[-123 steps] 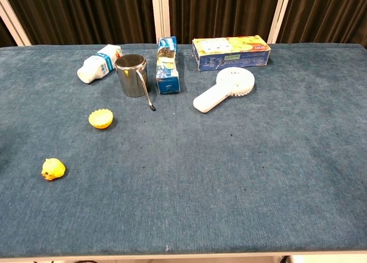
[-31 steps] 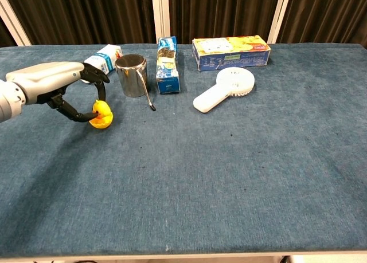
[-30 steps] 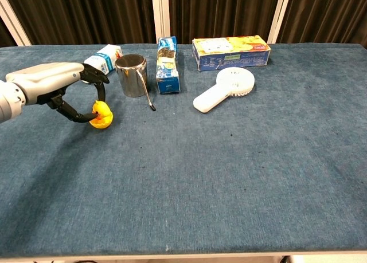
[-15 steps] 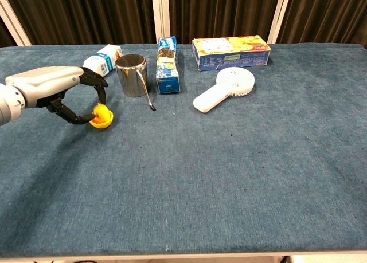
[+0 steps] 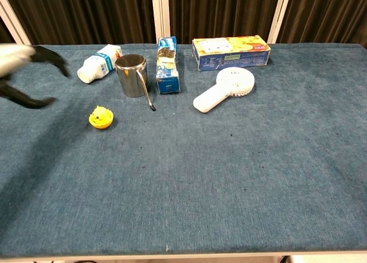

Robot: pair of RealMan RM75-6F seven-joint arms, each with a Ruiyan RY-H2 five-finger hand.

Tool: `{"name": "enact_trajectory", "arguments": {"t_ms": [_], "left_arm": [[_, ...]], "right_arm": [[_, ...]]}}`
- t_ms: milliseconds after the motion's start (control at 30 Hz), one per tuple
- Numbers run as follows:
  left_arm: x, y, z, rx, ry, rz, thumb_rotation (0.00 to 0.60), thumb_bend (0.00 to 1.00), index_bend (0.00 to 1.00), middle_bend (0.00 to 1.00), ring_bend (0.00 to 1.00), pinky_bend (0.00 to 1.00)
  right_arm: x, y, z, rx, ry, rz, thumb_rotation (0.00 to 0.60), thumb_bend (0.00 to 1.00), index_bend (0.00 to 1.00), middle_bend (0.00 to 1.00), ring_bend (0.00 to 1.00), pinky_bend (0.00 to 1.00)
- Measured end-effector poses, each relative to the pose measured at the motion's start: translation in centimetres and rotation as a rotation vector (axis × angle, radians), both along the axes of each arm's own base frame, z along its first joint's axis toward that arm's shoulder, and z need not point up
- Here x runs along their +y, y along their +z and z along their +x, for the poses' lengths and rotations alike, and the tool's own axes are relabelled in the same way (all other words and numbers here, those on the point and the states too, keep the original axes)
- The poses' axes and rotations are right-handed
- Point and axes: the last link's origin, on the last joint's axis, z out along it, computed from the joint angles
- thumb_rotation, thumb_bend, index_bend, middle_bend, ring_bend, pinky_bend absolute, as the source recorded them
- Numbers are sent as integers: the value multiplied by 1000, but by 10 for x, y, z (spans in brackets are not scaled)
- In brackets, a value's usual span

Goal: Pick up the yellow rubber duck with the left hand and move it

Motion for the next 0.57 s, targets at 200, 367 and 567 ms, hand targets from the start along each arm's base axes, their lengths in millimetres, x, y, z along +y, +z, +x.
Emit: {"name": "enact_trajectory", "arguments": {"t_ms": [200, 367, 567], "left_arm": [[-30, 44, -39, -28, 63, 125, 600, 207, 216, 119, 4, 2], [-68, 76, -66, -5, 89, 218, 600, 193, 213, 119, 4, 1], [-120, 105, -89, 28, 137, 280, 600, 192, 213, 119, 4, 1]], "right_arm": [[2, -1, -2, -6, -1, 9, 600, 147, 0, 36, 0, 60], [5, -3, 1, -3, 13, 21, 600, 147, 0, 36, 0, 60], [9, -7, 4, 1, 23, 33, 600, 147, 0, 36, 0, 60]]}}
